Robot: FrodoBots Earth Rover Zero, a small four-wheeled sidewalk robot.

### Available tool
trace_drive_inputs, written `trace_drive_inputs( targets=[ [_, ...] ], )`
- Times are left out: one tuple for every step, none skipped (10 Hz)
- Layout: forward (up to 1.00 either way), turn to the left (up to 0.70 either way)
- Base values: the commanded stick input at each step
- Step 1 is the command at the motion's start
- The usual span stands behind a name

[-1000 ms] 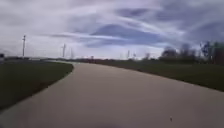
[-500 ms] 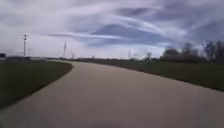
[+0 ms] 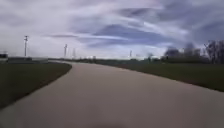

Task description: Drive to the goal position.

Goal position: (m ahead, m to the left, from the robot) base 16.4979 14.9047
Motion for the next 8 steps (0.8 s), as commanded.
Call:
trace_drive_inputs(
  targets=[
    [1.0,0.01],
    [1.0,0.03],
    [1.0,0.04],
    [1.0,0.04],
    [1.0,0.04],
    [1.0,0.0],
    [1.0,0.0],
    [1.0,0.0]
  ],
)
